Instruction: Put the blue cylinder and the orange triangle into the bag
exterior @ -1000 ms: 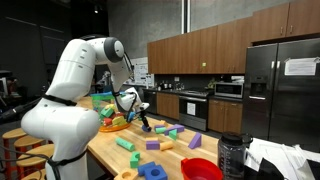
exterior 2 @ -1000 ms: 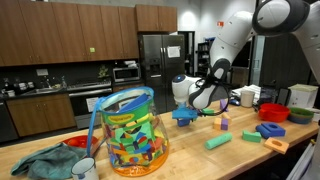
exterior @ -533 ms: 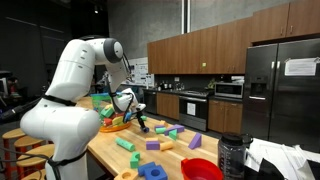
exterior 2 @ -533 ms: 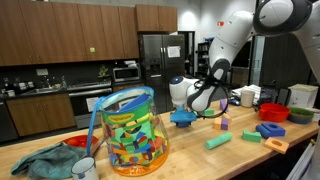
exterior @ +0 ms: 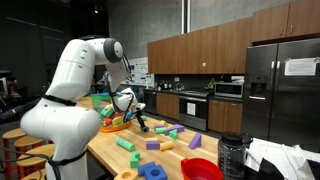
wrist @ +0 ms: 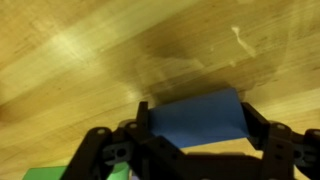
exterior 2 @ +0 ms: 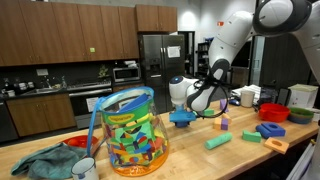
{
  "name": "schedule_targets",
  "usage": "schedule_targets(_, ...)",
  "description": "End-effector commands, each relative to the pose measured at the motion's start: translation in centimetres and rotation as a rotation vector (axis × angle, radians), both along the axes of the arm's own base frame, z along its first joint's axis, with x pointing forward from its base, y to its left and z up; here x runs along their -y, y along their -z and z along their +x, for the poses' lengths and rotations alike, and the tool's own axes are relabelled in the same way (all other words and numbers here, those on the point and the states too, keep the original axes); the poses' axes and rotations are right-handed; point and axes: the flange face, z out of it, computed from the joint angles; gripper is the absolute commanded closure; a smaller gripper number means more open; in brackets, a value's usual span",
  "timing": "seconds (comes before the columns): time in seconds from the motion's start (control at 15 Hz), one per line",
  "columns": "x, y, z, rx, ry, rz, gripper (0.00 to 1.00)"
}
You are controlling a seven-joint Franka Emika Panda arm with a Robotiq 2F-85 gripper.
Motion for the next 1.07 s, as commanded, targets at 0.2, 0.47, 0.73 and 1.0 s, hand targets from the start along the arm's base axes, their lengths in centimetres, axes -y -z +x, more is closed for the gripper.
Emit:
schedule_targets(0.2, -1.6, -4.8, 0.0, 0.071, -0.072, 0.064, 0.38)
schedule_targets(0.47, -2.6, -8.9, 0.1, 0.071, -0.126, 0.051, 0.38)
schedule_targets(0.73, -4.3, -15.8, -0.9, 0.038, -0.169, 0.013, 0.38)
schedule_targets(1.0, -6.6, -23.6, -2.3, 0.076, -0.21, -0.008, 0.38)
